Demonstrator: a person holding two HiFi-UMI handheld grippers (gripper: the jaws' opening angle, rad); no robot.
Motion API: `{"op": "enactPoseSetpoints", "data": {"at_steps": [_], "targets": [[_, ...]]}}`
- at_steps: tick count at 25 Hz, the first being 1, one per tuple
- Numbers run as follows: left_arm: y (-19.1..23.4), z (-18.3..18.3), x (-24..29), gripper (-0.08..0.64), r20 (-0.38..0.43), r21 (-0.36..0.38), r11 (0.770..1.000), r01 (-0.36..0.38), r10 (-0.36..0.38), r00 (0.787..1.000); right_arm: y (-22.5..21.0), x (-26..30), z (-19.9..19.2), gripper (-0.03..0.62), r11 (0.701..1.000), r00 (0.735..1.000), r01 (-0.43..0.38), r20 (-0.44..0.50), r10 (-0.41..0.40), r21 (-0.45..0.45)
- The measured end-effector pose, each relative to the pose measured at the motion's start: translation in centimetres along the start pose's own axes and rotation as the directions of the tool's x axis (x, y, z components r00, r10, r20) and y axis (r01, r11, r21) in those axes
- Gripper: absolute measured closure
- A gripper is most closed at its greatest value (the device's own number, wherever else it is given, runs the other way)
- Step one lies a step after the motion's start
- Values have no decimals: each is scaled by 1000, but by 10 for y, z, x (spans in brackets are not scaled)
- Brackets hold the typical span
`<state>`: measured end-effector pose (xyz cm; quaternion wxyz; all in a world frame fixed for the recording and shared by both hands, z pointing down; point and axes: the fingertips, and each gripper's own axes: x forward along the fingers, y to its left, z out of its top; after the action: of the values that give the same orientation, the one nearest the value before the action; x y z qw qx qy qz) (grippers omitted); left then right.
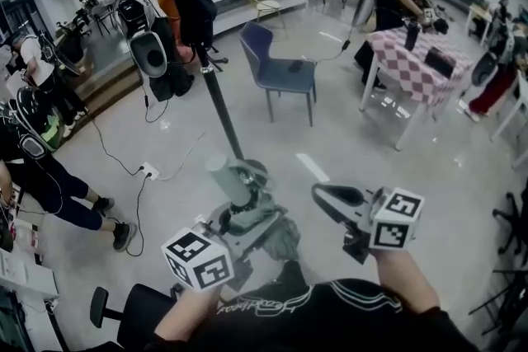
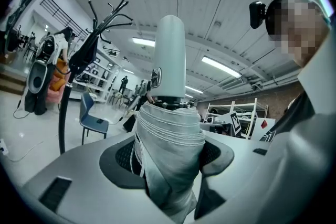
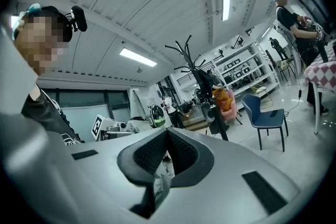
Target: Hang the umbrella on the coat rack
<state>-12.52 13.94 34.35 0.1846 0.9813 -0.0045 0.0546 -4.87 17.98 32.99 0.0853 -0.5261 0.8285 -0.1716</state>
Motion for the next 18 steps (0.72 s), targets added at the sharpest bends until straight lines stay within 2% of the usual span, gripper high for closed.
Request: {"op": "enactPoseSetpoints", "data": {"at_steps": [10,18], "targets": [[130,27,69,310,-29,-71,996,-58,56,998,-127,90,22,581,996,999,-9,-51,14,89],[244,46,105,310,-31,-142,983,-116,113,993,-211,173,31,581,991,990,-8,-137,26,131]]}}
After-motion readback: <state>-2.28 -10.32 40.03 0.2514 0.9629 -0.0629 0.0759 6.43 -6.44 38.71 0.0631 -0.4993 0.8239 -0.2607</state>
